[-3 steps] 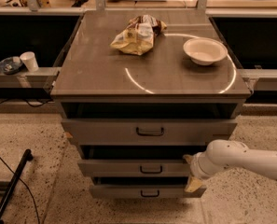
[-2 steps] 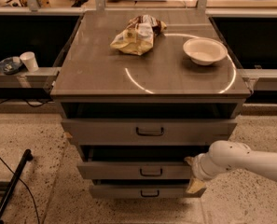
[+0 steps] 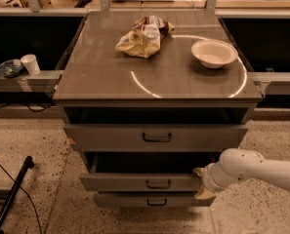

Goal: Open middle drawer

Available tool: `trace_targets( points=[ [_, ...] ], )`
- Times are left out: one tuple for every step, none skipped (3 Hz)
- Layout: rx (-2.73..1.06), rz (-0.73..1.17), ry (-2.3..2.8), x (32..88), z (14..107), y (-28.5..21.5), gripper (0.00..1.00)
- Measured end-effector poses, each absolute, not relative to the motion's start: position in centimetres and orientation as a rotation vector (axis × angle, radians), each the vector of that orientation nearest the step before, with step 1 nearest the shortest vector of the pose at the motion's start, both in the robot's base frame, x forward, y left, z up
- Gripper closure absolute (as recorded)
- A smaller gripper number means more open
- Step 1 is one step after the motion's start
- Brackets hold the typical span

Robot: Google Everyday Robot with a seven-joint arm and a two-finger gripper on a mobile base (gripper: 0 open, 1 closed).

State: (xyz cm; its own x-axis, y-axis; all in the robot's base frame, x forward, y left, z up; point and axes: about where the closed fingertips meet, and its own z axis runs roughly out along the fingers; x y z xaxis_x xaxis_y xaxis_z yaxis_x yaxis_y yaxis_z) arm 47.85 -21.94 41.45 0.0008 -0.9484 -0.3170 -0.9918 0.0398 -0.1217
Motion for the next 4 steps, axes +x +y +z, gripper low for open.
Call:
trace_targets(
  points=[
    [-1.986, 0.199, 2.012, 47.4, 41.7, -22.0, 0.41],
    [-2.007, 0.209, 2.011, 46.5, 41.8, -22.0, 0.4],
    [-2.05, 0.249, 1.999, 43.9, 42.0, -22.4, 0.4],
    [-2.082, 0.278, 1.987, 41.7, 42.2, -22.7, 0.41]
  ],
)
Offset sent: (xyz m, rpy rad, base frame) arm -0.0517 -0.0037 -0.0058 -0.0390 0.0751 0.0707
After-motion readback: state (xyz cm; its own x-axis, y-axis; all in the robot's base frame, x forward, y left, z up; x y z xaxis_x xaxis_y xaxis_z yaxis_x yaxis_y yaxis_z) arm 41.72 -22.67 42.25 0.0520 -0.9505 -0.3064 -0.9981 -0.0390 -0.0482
